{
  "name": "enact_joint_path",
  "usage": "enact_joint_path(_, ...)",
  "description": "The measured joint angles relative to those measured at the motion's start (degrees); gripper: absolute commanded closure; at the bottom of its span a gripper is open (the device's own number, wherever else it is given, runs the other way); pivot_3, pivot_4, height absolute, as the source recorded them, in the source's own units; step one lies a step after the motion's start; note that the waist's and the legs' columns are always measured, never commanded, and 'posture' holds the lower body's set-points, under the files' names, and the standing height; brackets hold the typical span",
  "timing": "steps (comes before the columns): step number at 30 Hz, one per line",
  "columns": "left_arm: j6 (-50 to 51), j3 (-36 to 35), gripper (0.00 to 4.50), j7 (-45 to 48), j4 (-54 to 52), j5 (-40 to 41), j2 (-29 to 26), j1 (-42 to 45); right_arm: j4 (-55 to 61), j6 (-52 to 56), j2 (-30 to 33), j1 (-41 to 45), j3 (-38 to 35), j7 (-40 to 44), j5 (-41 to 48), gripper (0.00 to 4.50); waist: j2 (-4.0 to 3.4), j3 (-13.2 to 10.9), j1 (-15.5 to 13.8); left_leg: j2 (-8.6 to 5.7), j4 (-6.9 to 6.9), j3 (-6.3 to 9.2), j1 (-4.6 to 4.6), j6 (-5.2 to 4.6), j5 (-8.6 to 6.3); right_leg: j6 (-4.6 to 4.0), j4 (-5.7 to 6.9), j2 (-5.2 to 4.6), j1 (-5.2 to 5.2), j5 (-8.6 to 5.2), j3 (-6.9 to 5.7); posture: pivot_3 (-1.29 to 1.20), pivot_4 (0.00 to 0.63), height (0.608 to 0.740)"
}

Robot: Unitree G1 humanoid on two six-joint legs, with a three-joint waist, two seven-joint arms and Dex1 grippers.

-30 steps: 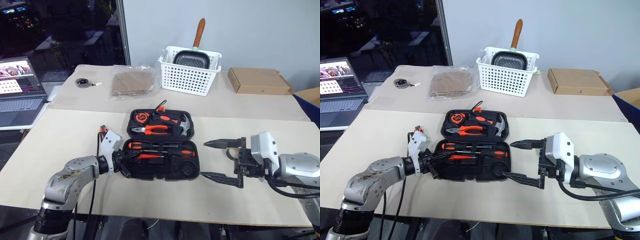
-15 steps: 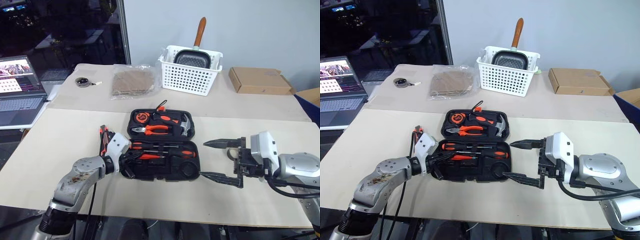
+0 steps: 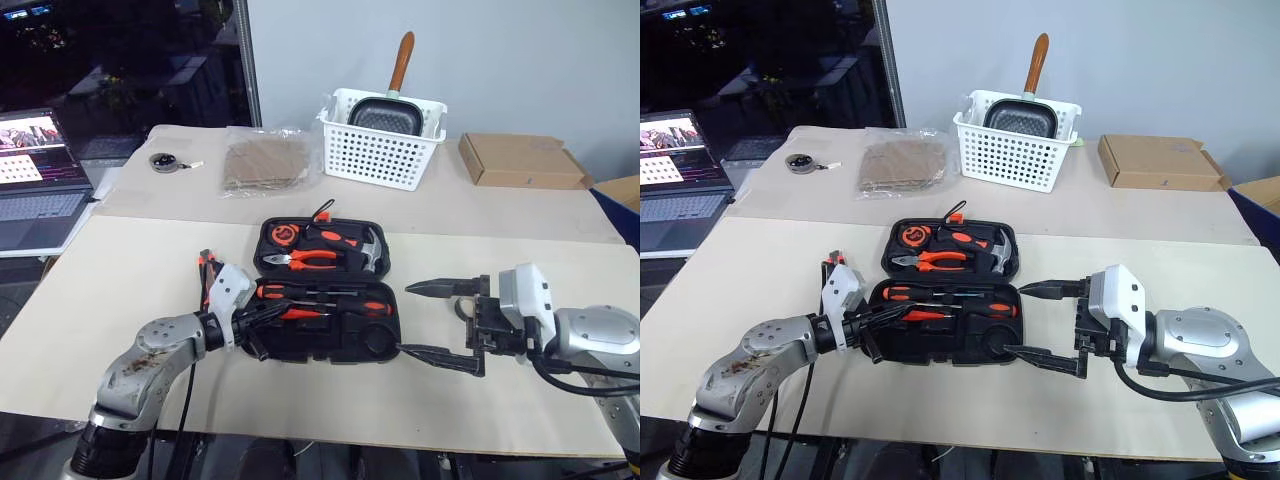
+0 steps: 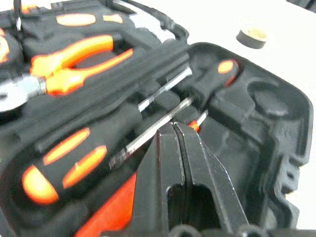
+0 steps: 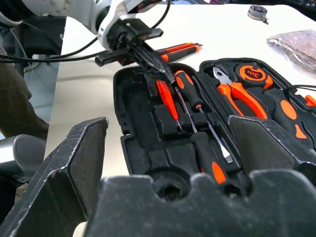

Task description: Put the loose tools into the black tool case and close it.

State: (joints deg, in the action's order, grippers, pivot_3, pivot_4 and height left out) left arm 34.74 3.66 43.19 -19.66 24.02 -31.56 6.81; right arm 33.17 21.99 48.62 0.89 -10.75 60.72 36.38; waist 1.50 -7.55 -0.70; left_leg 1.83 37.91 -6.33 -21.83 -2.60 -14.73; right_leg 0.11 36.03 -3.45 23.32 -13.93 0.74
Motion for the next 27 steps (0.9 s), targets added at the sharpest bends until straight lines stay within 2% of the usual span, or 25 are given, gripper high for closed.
enact_joint_path(9, -8.68, 3.53, 4.44, -1.85, 6.25, -6.26, 2.48, 2.04, -0.01, 0.0, 0.0, 0.06, 0.02, 0.02, 0.05, 0.0, -0.01, 0.01, 0.25, 0.1, 0.0, -0.01, 0.1, 0.0, 0.0, -0.04, 0.01, -0.07, -0.06, 0.02, 0.03, 0.0, 0.15, 0.74)
enact_joint_path(19, -6.65, 3.65, 4.44, -2.76, 6.44, -6.1, 3.51, 2.43, 0.0, 0.0, 0.0, 0.0, 0.02, 0.01, 0.08, 0.0, -0.04, 0.03, 0.14, 0.09, 0.0, -0.03, 0.25, 0.0, 0.0, -0.04, 0.02, -0.04, -0.17, 0.02, 0.02, 0.0, 0.15, 0.74)
enact_joint_path(23, -2.28, -1.26, 4.44, -3.79, 3.84, 0.55, 6.07, 1.25, 0.04, 0.01, 0.0, -0.07, 0.02, -0.02, 0.18, 0.0, 0.01, -0.01, 0.29, 0.13, 0.0, -0.02, 0.13, 0.01, 0.0, -0.04, 0.03, -0.09, -0.05, 0.03, 0.02, 0.0, 0.15, 0.74)
enact_joint_path(27, 7.79, -12.83, 4.44, -10.58, -3.99, 11.08, 5.67, 5.16, 0.07, 0.01, -0.19, -0.16, 0.02, -0.13, 0.49, 0.0, 0.1, -0.06, 0.17, 0.14, 0.0, 0.12, 0.02, 0.03, 0.02, -0.05, 0.04, -0.05, -0.01, 0.03, 0.01, 0.0, 0.15, 0.74)
